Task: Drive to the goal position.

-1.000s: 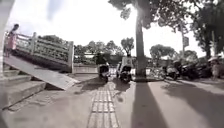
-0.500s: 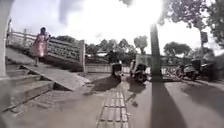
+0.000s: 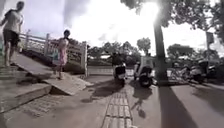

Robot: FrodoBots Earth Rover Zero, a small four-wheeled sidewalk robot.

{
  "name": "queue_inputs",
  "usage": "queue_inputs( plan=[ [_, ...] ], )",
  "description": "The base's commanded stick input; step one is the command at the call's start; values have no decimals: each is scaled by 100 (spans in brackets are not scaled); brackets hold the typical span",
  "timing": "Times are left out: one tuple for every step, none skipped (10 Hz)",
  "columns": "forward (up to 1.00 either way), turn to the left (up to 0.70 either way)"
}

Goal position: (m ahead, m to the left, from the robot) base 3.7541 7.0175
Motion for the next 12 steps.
queue_inputs(
  plan=[
    [45, 0],
    [45, 0],
    [45, 0],
    [45, 0],
    [45, 0],
    [45, 0],
    [45, 0],
    [45, 0],
    [45, 0],
    [45, 0],
    [45, 0],
    [45, 0]
  ],
)
